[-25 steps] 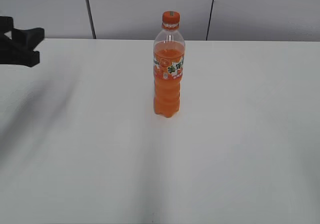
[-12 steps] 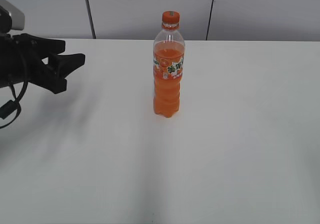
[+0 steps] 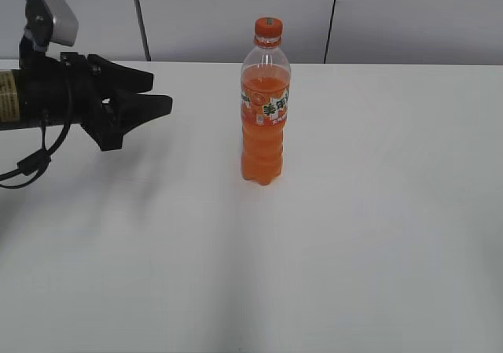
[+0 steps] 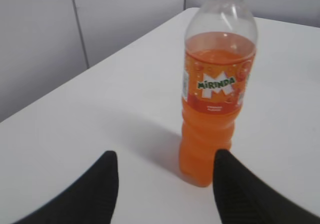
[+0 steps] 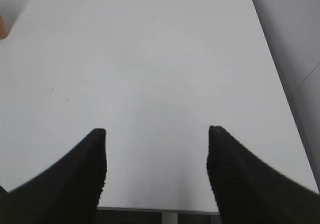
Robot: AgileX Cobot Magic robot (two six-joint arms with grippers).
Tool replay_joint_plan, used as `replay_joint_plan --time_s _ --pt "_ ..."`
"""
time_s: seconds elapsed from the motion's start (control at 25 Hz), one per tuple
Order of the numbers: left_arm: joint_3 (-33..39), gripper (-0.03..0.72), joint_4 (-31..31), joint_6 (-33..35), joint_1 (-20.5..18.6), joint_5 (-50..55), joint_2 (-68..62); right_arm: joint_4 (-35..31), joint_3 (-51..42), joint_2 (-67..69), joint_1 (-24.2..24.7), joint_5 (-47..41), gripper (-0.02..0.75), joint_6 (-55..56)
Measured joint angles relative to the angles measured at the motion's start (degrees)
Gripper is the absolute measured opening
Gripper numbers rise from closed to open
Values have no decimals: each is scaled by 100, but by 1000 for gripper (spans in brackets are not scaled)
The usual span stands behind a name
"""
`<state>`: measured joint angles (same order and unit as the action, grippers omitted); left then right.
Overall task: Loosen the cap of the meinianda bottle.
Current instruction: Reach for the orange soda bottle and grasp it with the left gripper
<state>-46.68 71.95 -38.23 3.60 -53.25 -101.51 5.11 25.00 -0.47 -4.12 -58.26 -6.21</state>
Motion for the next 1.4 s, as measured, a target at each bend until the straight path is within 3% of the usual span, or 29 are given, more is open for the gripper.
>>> replay_joint_plan --time_s 0.32,0.64,0.88,1.4 --pt "-570 400 747 -429 0 -344 -502 0 0 0 0 0 476 0" --pt "-650 605 810 -572 0 -404 -789 0 0 0 0 0 476 0" --pt "-1059 603 931 -593 101 -742 -1327 -5 0 0 0 0 476 0" --pt "-2429 591 1235 -599 751 -993 -2347 -5 0 0 0 0 476 0"
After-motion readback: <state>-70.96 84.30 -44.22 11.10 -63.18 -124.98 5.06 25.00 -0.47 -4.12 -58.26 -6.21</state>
